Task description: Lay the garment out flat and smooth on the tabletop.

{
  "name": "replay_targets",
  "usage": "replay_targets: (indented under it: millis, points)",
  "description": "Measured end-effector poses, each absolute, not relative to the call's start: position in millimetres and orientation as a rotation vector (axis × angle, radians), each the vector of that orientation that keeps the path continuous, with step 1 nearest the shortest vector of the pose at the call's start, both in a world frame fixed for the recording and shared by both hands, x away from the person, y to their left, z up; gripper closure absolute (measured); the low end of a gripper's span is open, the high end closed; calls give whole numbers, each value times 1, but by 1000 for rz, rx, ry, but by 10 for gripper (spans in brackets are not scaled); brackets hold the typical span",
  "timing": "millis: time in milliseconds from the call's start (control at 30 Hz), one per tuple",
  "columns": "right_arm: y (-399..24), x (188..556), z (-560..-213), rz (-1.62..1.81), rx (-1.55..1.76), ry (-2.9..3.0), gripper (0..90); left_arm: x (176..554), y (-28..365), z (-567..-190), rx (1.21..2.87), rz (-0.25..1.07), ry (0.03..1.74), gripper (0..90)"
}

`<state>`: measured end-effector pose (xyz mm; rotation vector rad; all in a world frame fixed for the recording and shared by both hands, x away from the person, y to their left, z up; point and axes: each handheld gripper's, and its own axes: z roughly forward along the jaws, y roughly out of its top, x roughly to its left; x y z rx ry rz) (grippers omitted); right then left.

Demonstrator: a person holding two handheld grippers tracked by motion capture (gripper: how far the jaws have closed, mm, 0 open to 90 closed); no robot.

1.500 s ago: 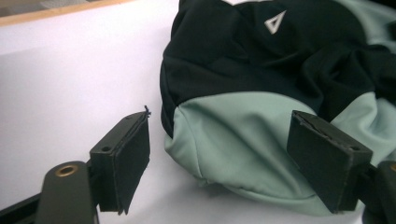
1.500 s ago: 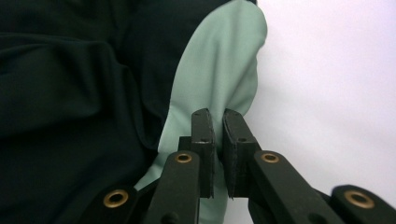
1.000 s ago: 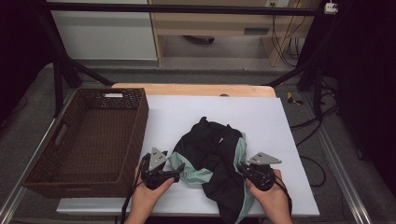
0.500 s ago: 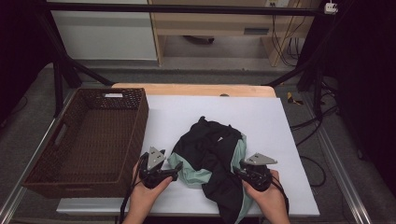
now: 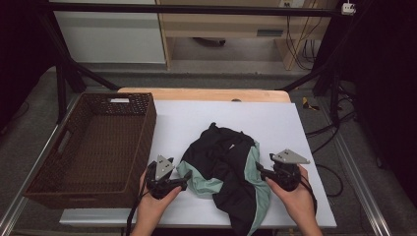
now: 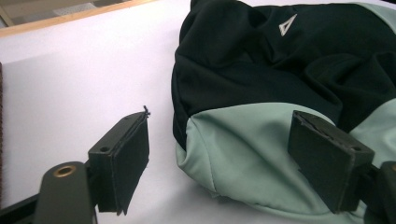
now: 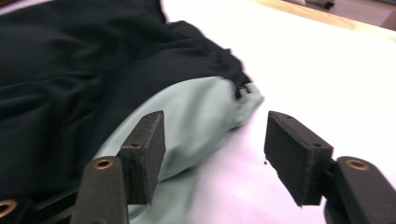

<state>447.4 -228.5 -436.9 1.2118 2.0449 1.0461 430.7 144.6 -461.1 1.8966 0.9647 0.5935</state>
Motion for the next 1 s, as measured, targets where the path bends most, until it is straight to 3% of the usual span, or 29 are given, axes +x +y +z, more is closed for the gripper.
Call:
replay_targets:
  millis: [267, 467, 700, 733, 900, 1000]
  points:
    - [-237, 510, -447, 983, 1364, 2040, 515, 428, 145, -457, 1891, 624, 943, 210]
    - [-240, 539, -462, 994, 1468, 2071, 472, 427, 145, -458, 1894, 626, 940, 210]
    - [-229, 545, -479, 894, 1451, 2133, 404, 426, 146, -454, 1860, 643, 936, 215]
    - [-227, 544, -479, 889, 1436, 2135, 429, 426, 146, -455, 1862, 638, 939, 215]
    - [-217, 536, -477, 905, 1375, 2187, 758, 425, 145, -455, 1870, 636, 932, 214]
    - [-212, 534, -477, 903, 1353, 2194, 865, 425, 146, -455, 1868, 635, 936, 214]
